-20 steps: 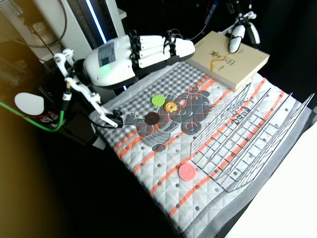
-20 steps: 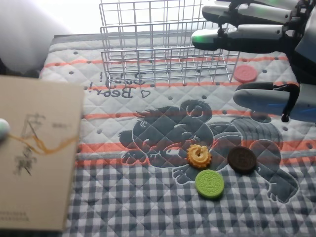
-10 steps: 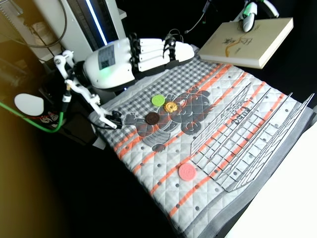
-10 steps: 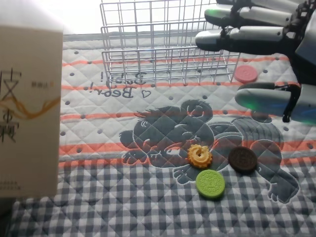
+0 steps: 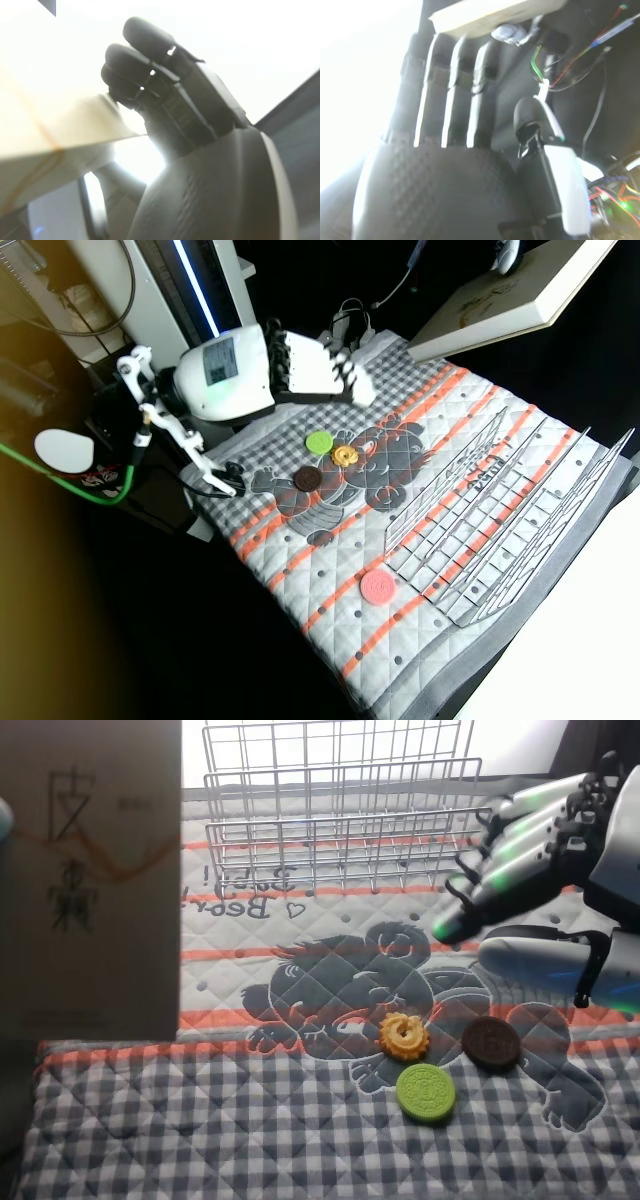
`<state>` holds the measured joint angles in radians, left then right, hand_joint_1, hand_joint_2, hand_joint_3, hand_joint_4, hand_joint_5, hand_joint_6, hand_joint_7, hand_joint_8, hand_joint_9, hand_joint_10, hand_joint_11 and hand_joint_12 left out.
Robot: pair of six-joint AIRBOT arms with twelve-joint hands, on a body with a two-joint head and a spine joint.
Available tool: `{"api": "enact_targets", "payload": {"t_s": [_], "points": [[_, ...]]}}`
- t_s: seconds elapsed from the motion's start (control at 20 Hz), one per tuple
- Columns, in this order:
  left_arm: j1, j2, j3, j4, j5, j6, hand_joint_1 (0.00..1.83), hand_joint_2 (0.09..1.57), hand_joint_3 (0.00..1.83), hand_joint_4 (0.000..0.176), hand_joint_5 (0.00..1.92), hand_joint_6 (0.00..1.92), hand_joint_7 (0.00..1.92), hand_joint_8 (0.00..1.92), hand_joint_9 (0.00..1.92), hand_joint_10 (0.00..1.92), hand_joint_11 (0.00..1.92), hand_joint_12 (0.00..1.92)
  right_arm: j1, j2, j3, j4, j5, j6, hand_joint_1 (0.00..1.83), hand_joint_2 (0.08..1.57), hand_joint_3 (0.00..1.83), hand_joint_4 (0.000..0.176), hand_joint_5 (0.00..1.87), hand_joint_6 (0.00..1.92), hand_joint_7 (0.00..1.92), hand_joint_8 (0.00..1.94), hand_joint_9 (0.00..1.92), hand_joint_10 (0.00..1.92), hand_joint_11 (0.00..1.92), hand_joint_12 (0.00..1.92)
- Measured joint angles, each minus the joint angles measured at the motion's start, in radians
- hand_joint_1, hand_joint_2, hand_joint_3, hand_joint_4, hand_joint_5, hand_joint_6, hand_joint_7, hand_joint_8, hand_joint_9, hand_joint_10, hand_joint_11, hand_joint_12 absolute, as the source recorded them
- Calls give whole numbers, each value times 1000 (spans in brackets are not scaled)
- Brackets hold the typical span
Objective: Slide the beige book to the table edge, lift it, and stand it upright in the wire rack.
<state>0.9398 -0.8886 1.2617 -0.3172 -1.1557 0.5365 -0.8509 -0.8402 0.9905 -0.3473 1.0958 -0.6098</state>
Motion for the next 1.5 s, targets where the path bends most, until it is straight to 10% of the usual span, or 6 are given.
{"api": "enact_targets", "payload": {"t_s": [0.05,0.15,0.75,1.15,1.25,1.5], "points": [[-50,-2,14,27,18,9,1386,1113,0,0,858,992,978,933,1017,1130,962,990,-2,1,1,2,-1,0,221,1430,1,0,1070,0,1145,0,1151,0,812,906],[-106,-14,33,39,23,13,1491,1093,0,0,903,859,997,850,1059,942,833,1530,-4,1,1,9,2,3,214,1441,1,0,1045,1,1112,0,1129,2,781,850],[-595,-143,164,314,258,29,1496,1089,0,0,945,908,1002,848,1050,902,781,1536,-30,-16,11,20,4,15,409,1415,0,0,1138,4,1242,2,1246,7,911,702],[-762,-196,209,443,408,92,1494,1071,0,0,926,910,1084,626,1154,772,822,1553,-40,-50,34,22,-3,37,491,1394,1,0,1185,6,1290,2,1321,7,956,740],[-793,-201,211,451,430,109,1391,1087,0,0,876,1015,1065,734,1086,1021,929,1094,-40,-54,39,24,2,42,519,1386,0,0,1181,4,1281,1,1319,4,953,727],[-825,-238,229,485,485,153,1383,1111,0,0,904,882,962,961,1001,1240,908,1346,-40,-77,54,14,0,60,528,1382,0,0,1206,10,1310,2,1303,2,984,665]]}}
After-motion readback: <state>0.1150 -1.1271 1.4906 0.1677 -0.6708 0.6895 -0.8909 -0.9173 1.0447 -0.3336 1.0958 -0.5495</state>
